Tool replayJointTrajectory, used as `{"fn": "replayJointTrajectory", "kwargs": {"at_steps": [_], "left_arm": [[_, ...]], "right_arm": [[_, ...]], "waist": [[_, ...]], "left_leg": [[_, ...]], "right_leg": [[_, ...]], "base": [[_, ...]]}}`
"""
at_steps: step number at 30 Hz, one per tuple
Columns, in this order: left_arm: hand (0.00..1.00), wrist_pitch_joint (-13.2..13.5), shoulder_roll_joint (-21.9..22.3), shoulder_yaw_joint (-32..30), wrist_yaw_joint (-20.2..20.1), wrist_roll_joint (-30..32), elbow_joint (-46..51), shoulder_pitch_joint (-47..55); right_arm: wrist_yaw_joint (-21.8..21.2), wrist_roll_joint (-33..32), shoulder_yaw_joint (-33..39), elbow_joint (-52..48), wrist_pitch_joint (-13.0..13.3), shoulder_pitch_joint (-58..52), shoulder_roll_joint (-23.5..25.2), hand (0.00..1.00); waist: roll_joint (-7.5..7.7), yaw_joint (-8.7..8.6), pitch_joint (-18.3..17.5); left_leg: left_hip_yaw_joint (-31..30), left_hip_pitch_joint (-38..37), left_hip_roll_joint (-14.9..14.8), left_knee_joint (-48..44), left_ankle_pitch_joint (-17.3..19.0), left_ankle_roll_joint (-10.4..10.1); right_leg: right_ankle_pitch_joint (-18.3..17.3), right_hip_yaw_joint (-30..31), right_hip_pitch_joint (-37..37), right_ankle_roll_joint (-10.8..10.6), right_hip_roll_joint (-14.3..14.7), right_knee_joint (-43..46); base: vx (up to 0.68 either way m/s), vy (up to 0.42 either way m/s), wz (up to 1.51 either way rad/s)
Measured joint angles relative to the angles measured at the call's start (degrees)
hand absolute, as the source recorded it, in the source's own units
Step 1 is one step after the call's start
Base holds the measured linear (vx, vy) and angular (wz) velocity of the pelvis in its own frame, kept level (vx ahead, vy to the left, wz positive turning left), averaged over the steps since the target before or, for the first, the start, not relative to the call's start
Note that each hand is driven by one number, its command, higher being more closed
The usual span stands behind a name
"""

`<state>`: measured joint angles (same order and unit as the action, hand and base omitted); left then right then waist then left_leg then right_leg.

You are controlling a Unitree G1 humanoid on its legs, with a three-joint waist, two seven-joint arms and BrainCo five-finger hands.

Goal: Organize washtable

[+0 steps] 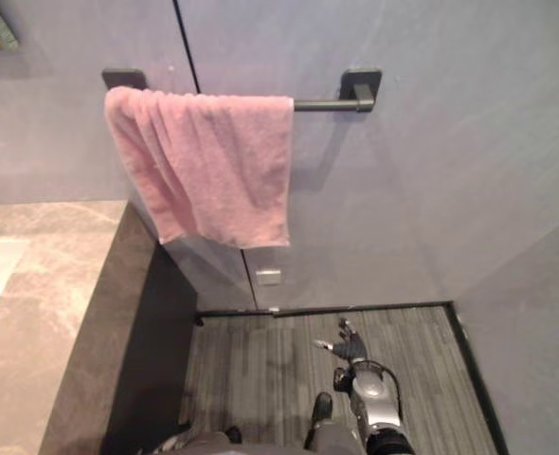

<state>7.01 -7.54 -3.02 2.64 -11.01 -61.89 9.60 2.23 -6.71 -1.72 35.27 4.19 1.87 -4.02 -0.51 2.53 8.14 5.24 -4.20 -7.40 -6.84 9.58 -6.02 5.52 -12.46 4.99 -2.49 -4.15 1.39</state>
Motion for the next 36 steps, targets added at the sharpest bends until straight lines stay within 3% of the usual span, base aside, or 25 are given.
{"fn": "replayJointTrajectory", "kwargs": {"at_steps": [2, 4, 6, 7, 9, 11, 12, 14, 17, 21, 28, 36], "left_arm": [[0.0, 1.3, 0.3, -1.8, -0.7, 0.4, 0.7, -0.2], [0.0, 1.6, 1.1, -3.5, -0.8, 0.4, 0.8, -1.2], [0.0, 1.7, 2.1, -5.0, -0.8, 0.4, 0.7, -1.1], [0.0, 1.7, 2.9, -5.6, -0.8, 0.6, 0.7, -0.9], [0.0, 1.7, 3.6, -6.5, -0.5, 1.1, 0.6, -0.9], [0.0, 1.7, 4.6, -6.6, 0.4, 2.2, 0.1, -0.6], [0.0, 1.7, 4.5, -6.7, 0.6, 2.2, -0.3, -0.7], [0.0, 1.6, 3.0, -6.5, 1.1, 4.1, -1.5, -1.0], [0.0, 1.2, 1.8, -5.4, -0.4, 7.2, -1.7, -2.1], [0.0, 1.1, 1.6, -4.0, -0.5, 7.2, -1.7, -3.2], [0.0, 1.2, 3.5, -3.3, 0.0, 7.1, -1.6, -5.4], [0.0, 1.0, 4.5, -4.1, 0.0, 6.6, -1.4, -5.9]], "right_arm": [[-0.1, 0.0, -2.0, -5.1, 1.3, -0.5, 0.2, 0.0], [-0.1, 0.0, -3.4, -9.9, 2.3, -1.6, 0.0, 0.0], [-0.1, 0.0, -3.3, -12.9, 3.0, -2.3, -0.1, 0.0], [0.3, 0.0, -3.3, -15.3, 3.5, -2.8, -0.7, 0.0], [1.0, 0.0, -2.7, -19.5, 4.4, -2.8, -1.3, 0.0], [2.4, 0.4, -3.1, -23.6, 4.9, -1.7, -2.6, 0.0], [2.7, 0.4, -3.2, -23.8, 5.0, -1.1, -2.8, 0.0], [3.1, 0.6, -3.7, -26.7, 5.1, 0.3, -2.6, 0.0], [3.9, 0.4, -4.1, -27.7, 6.5, 5.7, -2.7, 0.0], [4.9, -0.7, -6.0, -24.5, 6.6, 13.5, -3.6, 0.0], [5.0, -2.2, -7.5, -18.5, 5.2, 20.8, -9.7, 0.0], [5.0, -2.2, -10.0, -18.5, 5.1, 23.8, -9.5, 0.0]], "waist": [[-0.65, -0.02, -0.4], [-0.65, 0.17, -0.2], [-0.49, 0.17, 0.1], [-1.39, 0.06, -0.3], [-2.2, -0.14, -0.8], [-4.01, -0.06, -1.6], [-3.93, 0.04, -1.6], [-0.89, -0.36, -2.8], [0.41, -0.04, -3.8], [0.49, 0.06, -4.2], [-0.06, -0.01, -4.3], [0.53, 0.91, -4.2]], "left_leg": [[0.1, 1.7, -2.0, -6.2, 2.7, -1.8], [0.0, 7.2, -2.1, -18.5, 1.6, -3.9], [0.6, 9.7, -2.4, -22.8, 1.4, -2.6], [2.5, 9.6, -3.1, -18.9, 2.0, -1.4], [4.2, 9.1, -3.5, -7.5, 1.3, -1.2], [5.3, 7.7, -4.4, -0.4, -4.8, -2.9], [6.0, 6.9, -4.2, 0.3, -6.9, -2.4], [7.7, 4.3, -1.2, 3.7, -6.9, -2.0], [9.7, 1.9, 1.6, 5.9, -7.2, -0.1], [10.8, 0.4, 2.6, 6.4, -7.2, 0.3], [10.5, 0.0, 1.5, 7.2, -7.2, 0.3], [9.3, 1.0, 1.6, 12.1, -10.3, 0.1]], "right_leg": [[-0.5, 0.1, -1.3, 0.5, 1.9, -1.5], [-0.6, 0.6, -2.4, 0.7, 1.5, -2.3], [-0.8, 1.1, -3.8, 0.6, 0.1, -3.1], [-1.0, 1.3, -4.1, 0.4, -0.6, -3.3], [-0.9, 1.6, -3.4, -0.7, -1.8, -3.8], [0.0, 3.1, -3.2, -2.4, -1.4, -4.6], [0.4, 3.5, -4.0, -3.1, -1.5, -5.2], [1.1, 4.4, -5.5, -4.7, -4.2, -6.9], [1.5, 6.0, -5.6, -5.8, -6.5, -6.9], [1.7, 6.0, -5.8, -5.9, -7.0, -6.9], [1.7, 4.8, -5.7, -5.9, -5.8, -6.9], [1.8, 3.0, -3.2, -5.7, -5.6, -6.9]], "base": [[0.06, -0.089, -0.14], [0.09, -0.025, -0.05], [0.06, 0.028, -0.02], [0.04, 0.066, -0.04], [0.03, 0.128, -0.11], [0.06, 0.194, -0.39], [0.13, 0.187, -0.48], [0.15, 0.204, -0.21], [0.15, 0.16, -0.21], [0.17, 0.099, -0.15], [0.02, -0.007, -0.01], [-0.07, -0.026, 0.08]]}}
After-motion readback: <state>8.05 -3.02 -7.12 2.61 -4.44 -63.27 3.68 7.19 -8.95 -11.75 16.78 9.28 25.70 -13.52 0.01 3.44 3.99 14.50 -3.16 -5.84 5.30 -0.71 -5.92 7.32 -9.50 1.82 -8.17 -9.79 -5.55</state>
